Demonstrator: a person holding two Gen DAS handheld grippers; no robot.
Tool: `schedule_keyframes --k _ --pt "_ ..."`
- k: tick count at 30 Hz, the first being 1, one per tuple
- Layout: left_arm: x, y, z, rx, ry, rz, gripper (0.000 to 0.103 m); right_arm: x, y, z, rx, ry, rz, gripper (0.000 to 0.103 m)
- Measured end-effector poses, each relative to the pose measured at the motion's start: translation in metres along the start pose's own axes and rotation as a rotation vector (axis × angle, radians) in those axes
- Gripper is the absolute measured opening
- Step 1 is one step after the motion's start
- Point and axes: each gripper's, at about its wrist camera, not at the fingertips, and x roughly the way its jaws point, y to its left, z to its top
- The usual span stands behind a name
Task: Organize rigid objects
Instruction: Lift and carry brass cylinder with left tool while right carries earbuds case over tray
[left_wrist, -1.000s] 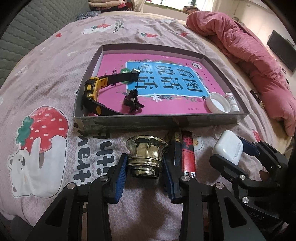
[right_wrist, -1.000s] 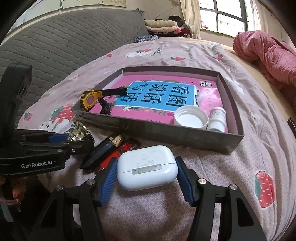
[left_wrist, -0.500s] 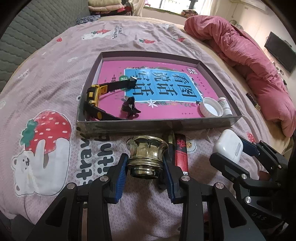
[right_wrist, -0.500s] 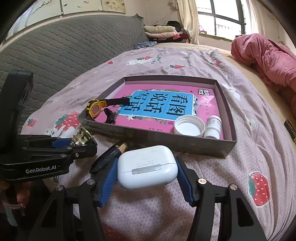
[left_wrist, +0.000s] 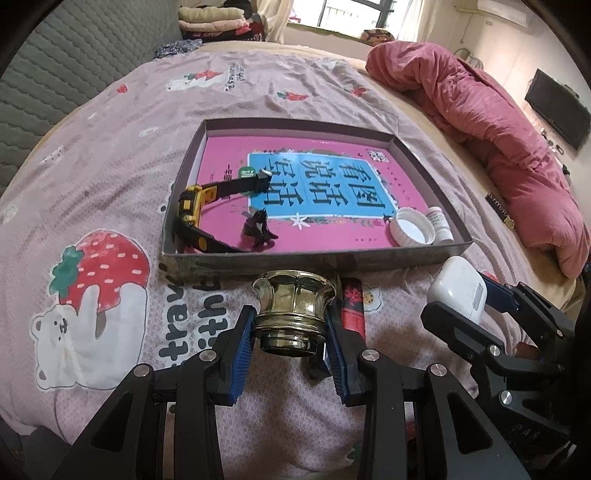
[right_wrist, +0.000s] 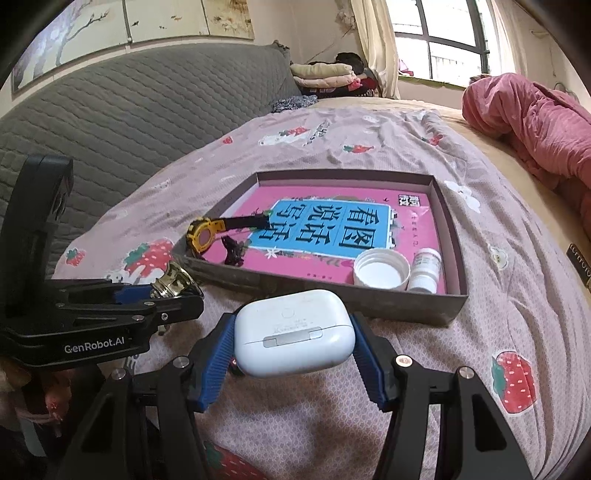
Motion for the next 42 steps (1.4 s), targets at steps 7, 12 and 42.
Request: schedule_keyframes --k 7,12,42 --pt "-0.007 -0.002 0.006 -0.007 -0.021 -0.012 0.037 -0.006 -0.003 0.009 0.000 -0.034 -0.025 0.061" --pt "-0.012 -0.007 0.011 -0.003 -0.036 -0.024 0.037 -0.012 -0.004 0.014 -0.003 -0.064 -0.044 0.061" --pt "-0.015 -0.018 0.044 -0.007 -0.090 -0.038 0.037 -0.022 -0.025 0.031 0.008 -0.124 -0.122 0.061"
